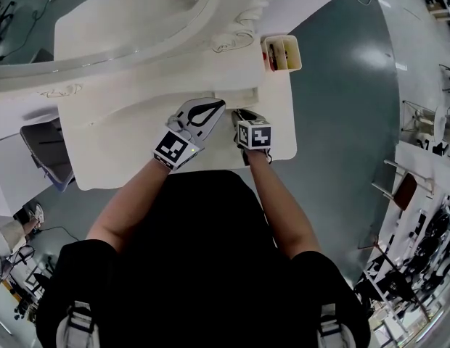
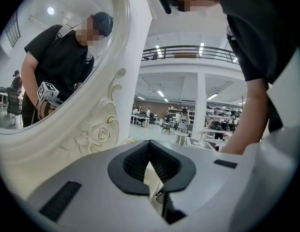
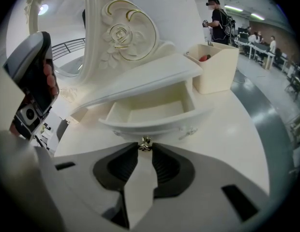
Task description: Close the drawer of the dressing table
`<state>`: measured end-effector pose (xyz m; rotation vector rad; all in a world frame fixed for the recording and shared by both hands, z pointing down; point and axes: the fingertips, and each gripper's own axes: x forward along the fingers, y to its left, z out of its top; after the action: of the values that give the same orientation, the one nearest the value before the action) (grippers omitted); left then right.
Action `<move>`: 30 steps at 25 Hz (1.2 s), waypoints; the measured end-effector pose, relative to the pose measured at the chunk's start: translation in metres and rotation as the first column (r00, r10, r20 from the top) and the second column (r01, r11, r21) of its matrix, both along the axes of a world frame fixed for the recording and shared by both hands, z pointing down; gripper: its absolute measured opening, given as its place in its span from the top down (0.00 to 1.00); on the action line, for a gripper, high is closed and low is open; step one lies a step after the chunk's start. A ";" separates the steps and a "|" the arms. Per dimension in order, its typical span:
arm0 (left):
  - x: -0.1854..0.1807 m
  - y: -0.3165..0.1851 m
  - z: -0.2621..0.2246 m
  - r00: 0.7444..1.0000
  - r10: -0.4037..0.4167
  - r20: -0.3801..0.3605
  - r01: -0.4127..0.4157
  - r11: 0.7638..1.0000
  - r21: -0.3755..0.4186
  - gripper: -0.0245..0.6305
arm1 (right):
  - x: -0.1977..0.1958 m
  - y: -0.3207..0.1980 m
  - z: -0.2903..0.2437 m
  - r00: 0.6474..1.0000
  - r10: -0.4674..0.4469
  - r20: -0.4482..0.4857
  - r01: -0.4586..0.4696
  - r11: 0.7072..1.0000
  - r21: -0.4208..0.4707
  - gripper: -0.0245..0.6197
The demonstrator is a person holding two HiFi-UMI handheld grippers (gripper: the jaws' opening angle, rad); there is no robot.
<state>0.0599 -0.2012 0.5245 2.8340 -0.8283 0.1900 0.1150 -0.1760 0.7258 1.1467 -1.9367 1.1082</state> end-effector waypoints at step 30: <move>-0.019 -0.016 0.004 1.000 -0.030 -0.008 0.030 1.000 -0.009 0.97 | -0.005 -0.056 -0.004 1.000 0.024 -0.010 -0.024 0.999 0.040 0.81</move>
<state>0.0408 -0.2170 0.5288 2.8107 -0.8652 0.1773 0.1097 -0.2317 0.7220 1.1977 -1.9492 1.0789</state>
